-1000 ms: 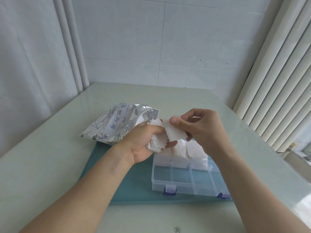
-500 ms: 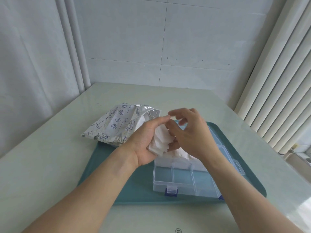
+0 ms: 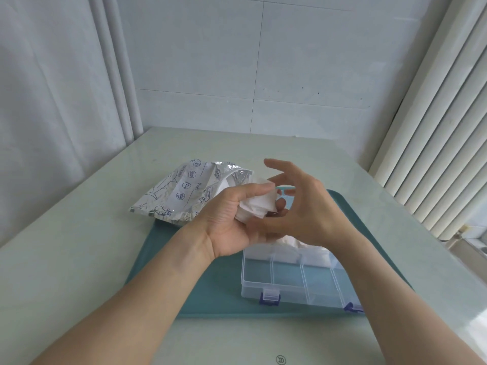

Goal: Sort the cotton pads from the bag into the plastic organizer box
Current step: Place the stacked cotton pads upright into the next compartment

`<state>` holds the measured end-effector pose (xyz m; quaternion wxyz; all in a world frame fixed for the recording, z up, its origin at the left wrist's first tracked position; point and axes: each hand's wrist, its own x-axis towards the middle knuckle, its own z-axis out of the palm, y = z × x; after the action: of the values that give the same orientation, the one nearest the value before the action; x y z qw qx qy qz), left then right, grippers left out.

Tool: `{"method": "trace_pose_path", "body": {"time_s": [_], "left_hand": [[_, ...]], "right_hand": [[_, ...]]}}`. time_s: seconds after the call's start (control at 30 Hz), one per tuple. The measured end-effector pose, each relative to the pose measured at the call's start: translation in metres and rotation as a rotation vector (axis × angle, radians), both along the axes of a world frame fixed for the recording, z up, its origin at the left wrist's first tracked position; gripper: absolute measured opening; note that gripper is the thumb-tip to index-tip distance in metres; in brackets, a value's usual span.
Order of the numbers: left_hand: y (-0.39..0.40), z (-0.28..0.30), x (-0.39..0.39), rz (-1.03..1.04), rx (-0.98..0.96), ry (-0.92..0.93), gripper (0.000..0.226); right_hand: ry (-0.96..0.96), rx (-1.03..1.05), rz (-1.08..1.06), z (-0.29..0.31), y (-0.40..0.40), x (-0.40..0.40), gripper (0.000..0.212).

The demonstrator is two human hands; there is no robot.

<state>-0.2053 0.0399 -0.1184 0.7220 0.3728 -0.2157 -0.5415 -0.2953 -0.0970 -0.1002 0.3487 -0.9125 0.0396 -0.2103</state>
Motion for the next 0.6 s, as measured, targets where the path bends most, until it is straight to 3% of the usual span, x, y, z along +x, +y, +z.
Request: {"method": "trace_pose_path", "body": {"time_s": [0.13,0.3,0.47,0.6], "left_hand": [[-0.0017,-0.0022,-0.0003,0.039,0.019,-0.033,0.022],[-0.0018,-0.0019,-0.0024,0.007,-0.009,-0.003,0.033],[-0.0004,-0.0012,-0.0025,0.007,0.012,-0.056,0.037],[0.0015,-0.0001,-0.0028,-0.024,-0.008,-0.085,0.034]], "right_hand": [[0.075,-0.051,0.065,-0.0015,-0.0002,-0.0018,0.114],[0.027,-0.019,0.081,0.0001,0.0059,-0.0035,0.079],[0.123,-0.043,0.096,-0.0035,0.0042,-0.0018,0.103],[0.096,-0.156,0.015,-0.0048,-0.0002,0.0018,0.091]]}}
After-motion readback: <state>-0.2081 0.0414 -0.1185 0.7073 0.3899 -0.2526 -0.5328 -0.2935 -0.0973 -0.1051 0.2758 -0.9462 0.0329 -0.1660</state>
